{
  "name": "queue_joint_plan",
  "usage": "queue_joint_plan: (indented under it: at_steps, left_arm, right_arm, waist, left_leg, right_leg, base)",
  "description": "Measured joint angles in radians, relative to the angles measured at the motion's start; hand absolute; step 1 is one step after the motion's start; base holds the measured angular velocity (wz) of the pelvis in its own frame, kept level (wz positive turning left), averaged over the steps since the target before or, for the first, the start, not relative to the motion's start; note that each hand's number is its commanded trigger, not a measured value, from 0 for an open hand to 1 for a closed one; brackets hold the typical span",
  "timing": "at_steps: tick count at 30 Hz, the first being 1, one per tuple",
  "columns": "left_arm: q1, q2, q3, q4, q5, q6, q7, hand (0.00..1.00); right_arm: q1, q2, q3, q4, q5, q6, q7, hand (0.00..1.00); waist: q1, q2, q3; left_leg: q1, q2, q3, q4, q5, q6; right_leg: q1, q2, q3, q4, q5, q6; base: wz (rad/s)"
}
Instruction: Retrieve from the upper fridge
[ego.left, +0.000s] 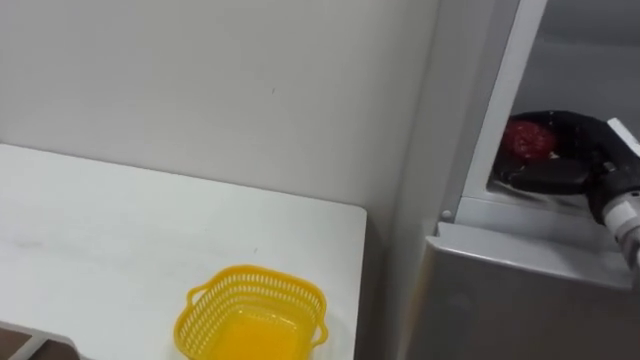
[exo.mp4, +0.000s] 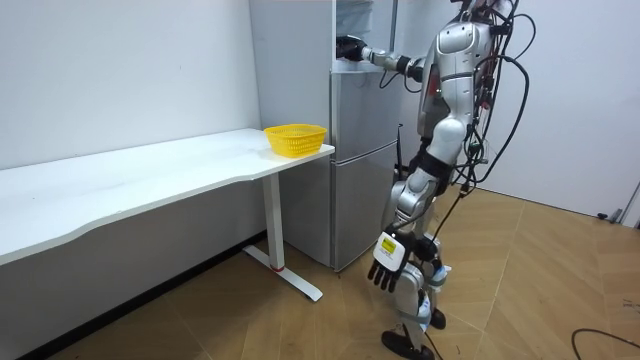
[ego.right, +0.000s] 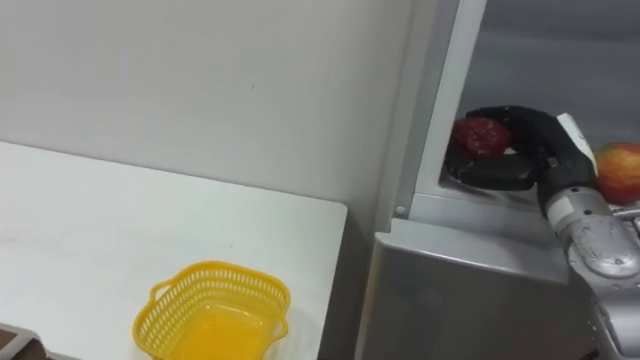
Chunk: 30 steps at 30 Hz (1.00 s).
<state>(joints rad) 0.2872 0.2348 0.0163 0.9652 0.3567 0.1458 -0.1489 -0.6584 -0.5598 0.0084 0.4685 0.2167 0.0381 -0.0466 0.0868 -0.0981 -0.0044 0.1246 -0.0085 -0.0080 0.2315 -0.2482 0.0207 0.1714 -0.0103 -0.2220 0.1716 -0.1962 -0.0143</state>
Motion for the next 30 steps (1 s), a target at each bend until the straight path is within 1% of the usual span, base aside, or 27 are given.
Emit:
queue_joint_plan:
  at_steps: [1, 3, 4, 5, 6, 8, 9, 10, 11, 12, 13, 15, 16, 18, 19, 20, 22, 23, 24, 25, 28, 30]
  left_arm:
    - [0.000, -0.002, 0.000, 0.001, 0.001, 0.000, 0.011, 0.00]
    - [-0.001, -0.007, 0.000, 0.002, 0.002, 0.000, 0.019, 0.00]
    - [-0.002, -0.011, 0.000, 0.008, 0.002, -0.001, 0.025, 0.00]
    - [0.000, -0.013, -0.001, 0.012, -0.001, 0.000, 0.028, 0.00]
    - [0.001, -0.013, -0.001, 0.012, -0.002, -0.001, 0.028, 0.00]
    - [0.002, -0.017, -0.001, 0.012, -0.001, -0.001, 0.029, 0.00]
    - [0.002, -0.019, -0.001, 0.012, -0.001, -0.002, 0.029, 0.00]
    - [0.003, -0.023, -0.001, 0.012, -0.001, -0.006, 0.029, 0.00]
    - [0.000, -0.025, -0.001, 0.012, -0.002, -0.009, 0.030, 0.00]
    - [-0.003, -0.025, -0.001, 0.012, -0.001, -0.019, 0.032, 0.00]
    - [-0.001, -0.025, 0.000, 0.014, -0.001, -0.025, 0.039, 0.00]
    - [-0.002, -0.026, 0.000, 0.021, -0.002, -0.032, 0.054, 0.00]
    - [0.001, -0.027, -0.001, 0.025, -0.002, -0.042, 0.063, 0.00]
    - [0.012, -0.032, -0.001, 0.027, -0.002, -0.045, 0.073, 0.00]
    - [0.021, -0.036, -0.001, 0.029, -0.002, -0.045, 0.073, 0.00]
    - [0.028, -0.039, -0.001, 0.029, -0.001, -0.046, 0.073, 0.00]
    - [0.032, -0.043, -0.001, 0.043, -0.001, -0.052, 0.074, 0.00]
    - [0.032, -0.044, -0.001, 0.047, -0.002, -0.056, 0.076, 0.00]
    - [0.031, -0.045, -0.001, 0.058, -0.004, -0.064, 0.078, 0.00]
    - [0.031, -0.046, -0.001, 0.066, -0.005, -0.068, 0.080, 0.00]
    - [0.026, -0.046, -0.002, 0.075, -0.005, -0.081, 0.080, 0.00]
    - [0.028, -0.047, -0.002, 0.074, -0.005, -0.088, 0.079, 0.00]
  right_arm:
    - [0.017, 0.002, 0.000, -0.031, -0.002, 0.008, -0.018, 1.00]
    - [0.042, 0.003, 0.000, -0.072, -0.002, 0.010, -0.045, 1.00]
    - [0.061, 0.009, -0.001, -0.108, -0.006, 0.011, -0.066, 1.00]
    - [0.091, 0.022, -0.003, -0.160, -0.006, 0.011, -0.091, 1.00]
    - [0.116, 0.027, -0.008, -0.197, -0.004, 0.011, -0.107, 1.00]
    - [0.195, 0.060, -0.031, -0.325, -0.010, 0.011, -0.141, 1.00]
    - [0.208, 0.068, -0.032, -0.350, -0.016, 0.011, -0.149, 1.00]
    - [0.246, 0.079, -0.036, -0.409, -0.035, 0.011, -0.167, 1.00]
    - [0.267, 0.086, -0.041, -0.442, -0.042, 0.011, -0.174, 1.00]
    - [0.308, 0.097, -0.042, -0.506, -0.063, 0.010, -0.186, 1.00]
    - [0.336, 0.112, -0.044, -0.546, -0.070, 0.006, -0.196, 1.00]
    - [0.358, 0.120, -0.043, -0.585, -0.066, 0.005, -0.203, 1.00]
    - [0.369, 0.123, -0.042, -0.611, -0.067, 0.004, -0.207, 1.00]
    - [0.393, 0.138, -0.044, -0.664, -0.066, -0.009, -0.220, 1.00]
    - [0.422, 0.153, -0.045, -0.715, -0.067, -0.021, -0.234, 1.00]
    - [0.452, 0.170, -0.045, -0.764, -0.066, -0.040, -0.237, 1.00]
    - [0.486, 0.199, -0.044, -0.824, -0.064, -0.065, -0.236, 1.00]
    - [0.494, 0.205, -0.043, -0.839, -0.065, -0.073, -0.236, 1.00]
    - [0.510, 0.212, -0.042, -0.864, -0.070, -0.086, -0.237, 1.00]
    - [0.527, 0.218, -0.040, -0.887, -0.073, -0.098, -0.238, 1.00]
    - [0.556, 0.238, -0.039, -0.936, -0.109, -0.118, -0.243, 1.00]
    - [0.564, 0.241, -0.037, -0.954, -0.129, -0.139, -0.248, 1.00]
  waist:
    - [0.000, 0.001, -0.0008]
    - [0.001, 0.004, -0.0024]
    - [0.004, 0.007, -0.0042]
    - [0.001, 0.011, -0.0055]
    - [0.001, 0.013, -0.0055]
    - [-0.001, 0.026, -0.0033]
    - [-0.002, 0.031, -0.0012]
    - [-0.002, 0.040, 0.0028]
    - [-0.003, 0.044, 0.0036]
    - [-0.003, 0.049, 0.0052]
    - [-0.003, 0.054, 0.0043]
    - [-0.005, 0.058, 0.0038]
    - [-0.006, 0.060, 0.0025]
    - [-0.012, 0.062, 0.0013]
    - [-0.014, 0.062, -0.0018]
    - [-0.020, 0.064, -0.0028]
    - [-0.029, 0.068, -0.0020]
    - [-0.031, 0.069, -0.0016]
    - [-0.033, 0.075, 0.0003]
    - [-0.034, 0.077, -0.0001]
    - [-0.039, 0.084, 0.0012]
    - [-0.043, 0.087, 0.0022]
  left_leg:
    - [0.000, 0.000, 0.000, 0.000, 0.000, 0.000]
    - [0.001, 0.000, 0.002, -0.002, 0.000, 0.000]
    - [0.003, 0.001, 0.007, -0.002, 0.000, 0.000]
    - [0.006, 0.002, 0.006, -0.002, 0.000, 0.000]
    - [0.008, 0.002, 0.005, -0.002, 0.000, 0.000]
    - [0.015, 0.002, 0.004, -0.004, 0.000, 0.000]
    - [0.015, 0.002, 0.006, -0.006, 0.000, 0.000]
    - [0.015, 0.002, 0.008, -0.011, 0.000, 0.000]
    - [0.016, 0.002, 0.010, -0.011, 0.000, 0.000]
    - [0.016, 0.002, 0.012, -0.011, 0.000, 0.000]
    - [0.015, 0.004, 0.016, -0.012, 0.000, 0.000]
    - [0.016, 0.006, 0.022, -0.015, 0.000, 0.000]
    - [0.021, 0.008, 0.029, -0.026, 0.000, 0.000]
    - [0.022, 0.010, 0.035, -0.028, 0.000, 0.000]
    - [0.023, 0.010, 0.035, -0.028, 0.000, 0.000]
    - [0.023, 0.010, 0.035, -0.027, 0.000, 0.000]
    - [0.023, 0.010, 0.035, -0.026, 0.000, 0.000]
    - [0.023, 0.010, 0.036, -0.026, 0.000, 0.000]
    - [0.022, 0.011, 0.036, -0.026, 0.000, 0.000]
    - [0.021, 0.011, 0.036, -0.025, 0.000, 0.000]
    - [0.011, 0.011, 0.037, -0.027, 0.000, -0.001]
    - [0.007, 0.011, 0.037, -0.027, 0.000, -0.001]
  right_leg:
    - [0.000, 0.000, 0.000, 0.000, 0.000, 0.000]
    - [-0.002, 0.001, 0.003, -0.001, 0.000, 0.000]
    - [-0.005, 0.003, 0.019, -0.001, 0.000, 0.000]
    - [-0.004, 0.004, 0.026, -0.001, 0.000, 0.000]
    - [-0.001, 0.004, 0.026, -0.002, 0.000, 0.000]
    - [0.005, 0.004, 0.024, -0.003, 0.000, 0.000]
    - [0.005, 0.005, 0.025, -0.003, 0.000, 0.000]
    - [0.003, 0.005, 0.026, -0.003, 0.000, 0.000]
    - [0.002, 0.005, 0.028, -0.003, 0.000, 0.000]
    - [0.000, 0.005, 0.030, -0.003, 0.000, 0.000]
    - [-0.003, 0.006, 0.031, -0.003, 0.000, 0.000]
    - [-0.003, 0.008, 0.035, -0.003, 0.000, 0.000]
    - [-0.004, 0.010, 0.041, -0.002, 0.000, 0.000]
    - [-0.005, 0.011, 0.044, -0.002, 0.000, 0.000]
    - [-0.005, 0.010, 0.044, -0.001, 0.000, 0.000]
    - [-0.004, 0.010, 0.044, -0.001, 0.000, 0.000]
    - [-0.004, 0.009, 0.043, -0.001, 0.000, 0.000]
    - [-0.004, 0.009, 0.043, -0.001, 0.000, 0.000]
    - [-0.004, 0.008, 0.043, -0.001, 0.000, 0.000]
    - [-0.004, 0.008, 0.043, -0.001, 0.000, -0.001]
    - [-0.013, 0.008, 0.042, 0.001, 0.001, -0.002]
    - [-0.016, 0.009, 0.043, 0.000, 0.003, -0.005]
  base:
    - [0.00]
    - [-0.04]
    - [-0.13]
    - [-0.11]
    - [-0.04]
    - [-0.02]
    - [-0.06]
    - [0.00]
    - [0.00]
    - [-0.06]
    - [-0.12]
    - [-0.09]
    - [-0.11]
    - [-0.07]
    - [0.00]
    - [0.00]
    - [0.00]
    - [0.00]
    - [0.00]
    - [0.00]
    - [0.00]
    - [0.00]
